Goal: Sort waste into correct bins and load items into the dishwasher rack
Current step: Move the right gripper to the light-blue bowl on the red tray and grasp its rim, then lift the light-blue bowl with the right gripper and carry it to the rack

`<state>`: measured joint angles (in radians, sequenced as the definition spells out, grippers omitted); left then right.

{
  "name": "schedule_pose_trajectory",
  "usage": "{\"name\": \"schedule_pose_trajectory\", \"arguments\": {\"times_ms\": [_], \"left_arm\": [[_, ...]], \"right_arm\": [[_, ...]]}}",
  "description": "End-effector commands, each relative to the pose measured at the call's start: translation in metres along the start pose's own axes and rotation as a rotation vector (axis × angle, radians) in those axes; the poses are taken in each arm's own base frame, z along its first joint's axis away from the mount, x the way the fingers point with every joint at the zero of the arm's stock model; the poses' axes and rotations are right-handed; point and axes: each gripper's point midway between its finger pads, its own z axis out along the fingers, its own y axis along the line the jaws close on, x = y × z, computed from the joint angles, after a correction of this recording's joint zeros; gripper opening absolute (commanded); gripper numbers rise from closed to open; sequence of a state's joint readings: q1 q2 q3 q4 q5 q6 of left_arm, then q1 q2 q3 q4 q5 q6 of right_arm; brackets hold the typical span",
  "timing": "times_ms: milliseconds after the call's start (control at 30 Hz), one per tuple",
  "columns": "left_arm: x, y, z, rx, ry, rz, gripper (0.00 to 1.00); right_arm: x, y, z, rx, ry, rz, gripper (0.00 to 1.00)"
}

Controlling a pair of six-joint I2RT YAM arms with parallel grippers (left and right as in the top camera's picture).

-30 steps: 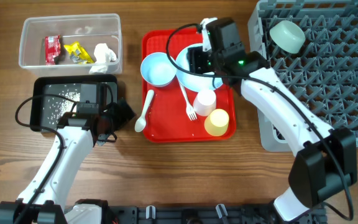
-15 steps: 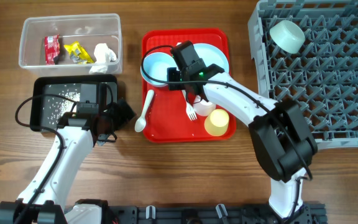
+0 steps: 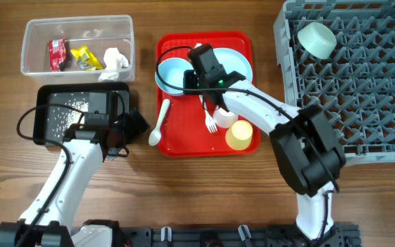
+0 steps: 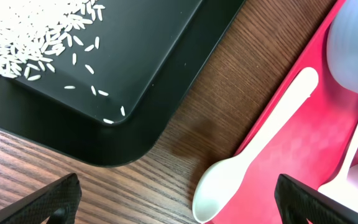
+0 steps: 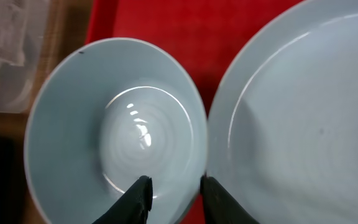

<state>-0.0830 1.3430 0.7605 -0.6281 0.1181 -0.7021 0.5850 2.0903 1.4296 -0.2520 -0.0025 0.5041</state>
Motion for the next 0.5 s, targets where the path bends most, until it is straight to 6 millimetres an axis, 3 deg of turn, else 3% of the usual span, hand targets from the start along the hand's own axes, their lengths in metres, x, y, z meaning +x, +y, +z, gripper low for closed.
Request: {"name": "schedule_pose_trajectory", "arguments": {"times_ms": [0,167,300,467], "left_arm": [[0.002,0.001,0.001,-0.001,0.008,-0.014,1.0],[0.002,0.001,0.001,-0.001,0.008,-0.014,1.0],[0.002,0.001,0.001,-0.001,0.008,-0.014,1.0],[0.002,0.001,0.001,-0.001,0.008,-0.014,1.0]], "right_arm": [[0.01,-0.008,0.014,0.025,0.023,0.023,0.25],[0.011,-0.008,0.014,0.025,0.024,0.023,0.22],[0.009,-0.007,0.014,0.022,0.017,0.021,0.04],[-0.005,-0.005,0.0,0.026,-0.02,-0.017,0.04]]}}
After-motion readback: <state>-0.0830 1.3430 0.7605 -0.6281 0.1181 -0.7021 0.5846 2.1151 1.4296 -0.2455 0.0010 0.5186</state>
